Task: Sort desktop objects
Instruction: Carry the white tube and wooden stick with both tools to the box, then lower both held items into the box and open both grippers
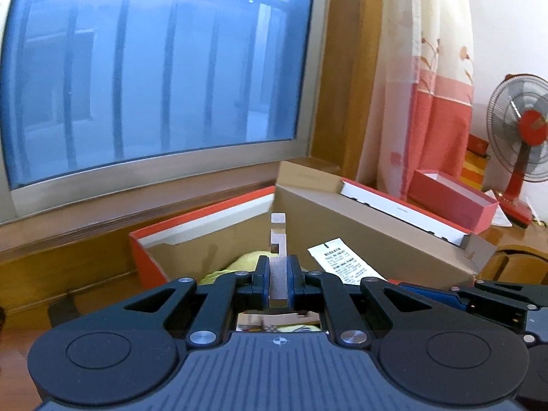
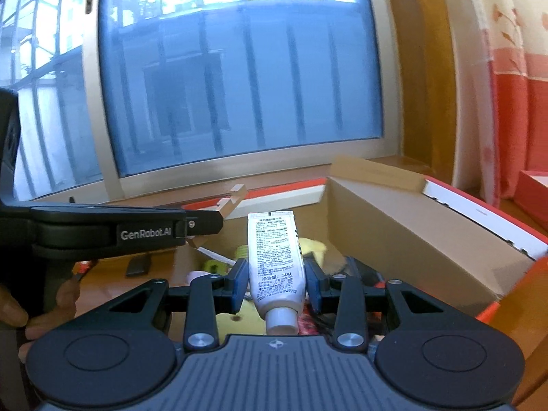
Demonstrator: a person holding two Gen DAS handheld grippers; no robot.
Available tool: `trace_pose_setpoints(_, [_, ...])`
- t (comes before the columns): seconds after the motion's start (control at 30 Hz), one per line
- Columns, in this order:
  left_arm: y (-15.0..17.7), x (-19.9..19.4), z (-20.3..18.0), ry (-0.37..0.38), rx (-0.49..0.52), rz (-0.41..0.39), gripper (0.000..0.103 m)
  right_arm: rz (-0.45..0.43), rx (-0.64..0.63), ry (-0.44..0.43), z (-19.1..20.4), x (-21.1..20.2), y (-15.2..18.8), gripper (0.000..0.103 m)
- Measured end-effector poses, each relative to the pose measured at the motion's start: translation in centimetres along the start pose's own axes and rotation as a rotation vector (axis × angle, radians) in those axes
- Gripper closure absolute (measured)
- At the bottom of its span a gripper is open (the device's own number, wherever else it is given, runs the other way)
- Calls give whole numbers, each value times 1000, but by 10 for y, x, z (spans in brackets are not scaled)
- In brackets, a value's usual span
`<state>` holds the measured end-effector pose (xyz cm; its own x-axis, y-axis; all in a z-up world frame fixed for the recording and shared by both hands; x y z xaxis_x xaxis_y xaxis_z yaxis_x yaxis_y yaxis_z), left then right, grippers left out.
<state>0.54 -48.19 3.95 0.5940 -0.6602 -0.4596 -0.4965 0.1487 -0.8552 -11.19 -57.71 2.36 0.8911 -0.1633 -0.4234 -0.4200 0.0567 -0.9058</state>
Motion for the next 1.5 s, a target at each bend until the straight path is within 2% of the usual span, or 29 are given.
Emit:
trace_pose_setpoints(0.77, [15,25,-31,68,31,69,91,34,58,121,-41,-8,20,65])
trace_pose_setpoints(1.5, [26,33,-33,60,36,122,90,49,75,141,-49,2,22,65])
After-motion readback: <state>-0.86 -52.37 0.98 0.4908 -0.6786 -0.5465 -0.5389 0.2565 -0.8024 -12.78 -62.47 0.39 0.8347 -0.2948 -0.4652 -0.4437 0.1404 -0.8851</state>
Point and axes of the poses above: each gripper's, at about its wrist camera, not at the fingertips, and x roughly the way its jaws point, z to its left, y to its underside, the point moved 4 cm from there along x, roughly the way its jaws point, and after that the axes turned 10 degrees about -x, right-handed, at the moved point
